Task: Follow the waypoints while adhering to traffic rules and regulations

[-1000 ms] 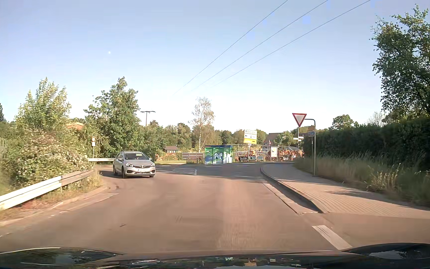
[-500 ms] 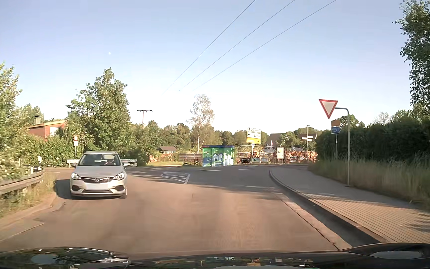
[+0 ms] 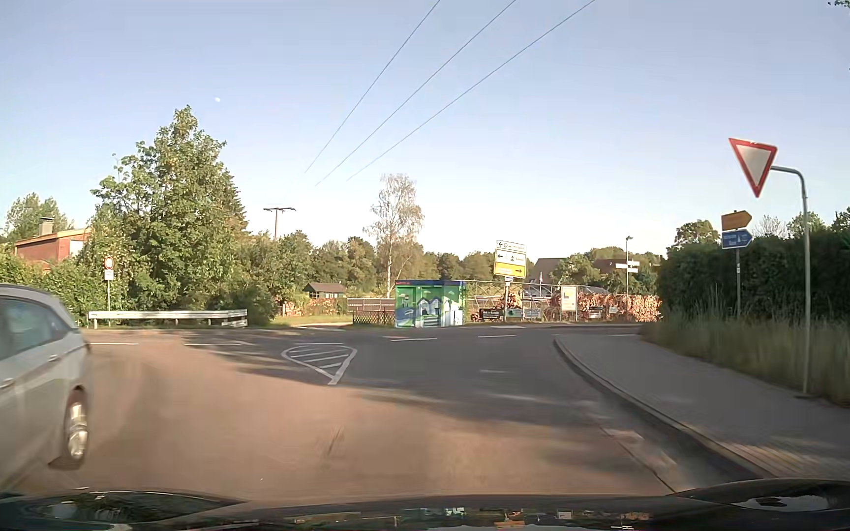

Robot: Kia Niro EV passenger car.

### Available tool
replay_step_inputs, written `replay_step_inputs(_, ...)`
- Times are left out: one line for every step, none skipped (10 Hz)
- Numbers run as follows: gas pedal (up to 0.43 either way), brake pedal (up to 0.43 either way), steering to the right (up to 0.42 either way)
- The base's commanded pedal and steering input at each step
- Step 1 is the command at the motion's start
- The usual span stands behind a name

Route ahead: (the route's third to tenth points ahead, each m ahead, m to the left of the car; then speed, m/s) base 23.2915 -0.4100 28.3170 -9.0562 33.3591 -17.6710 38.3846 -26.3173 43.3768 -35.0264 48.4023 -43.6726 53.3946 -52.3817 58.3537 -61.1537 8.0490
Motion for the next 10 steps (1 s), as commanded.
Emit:
replay_step_inputs(0.0,0.232,0.004)
replay_step_inputs(0.0,0.232,0.009)
replay_step_inputs(0.0,0.232,0.015)
replay_step_inputs(0.0,0.232,0.017)
replay_step_inputs(0.0,0.232,0.017)
replay_step_inputs(0.0,0.232,0.018)
replay_step_inputs(0.0,0.232,0.019)
replay_step_inputs(0.0,0.232,0.018)
replay_step_inputs(0.0,0.232,0.018)
replay_step_inputs(0.0,0.226,0.02)
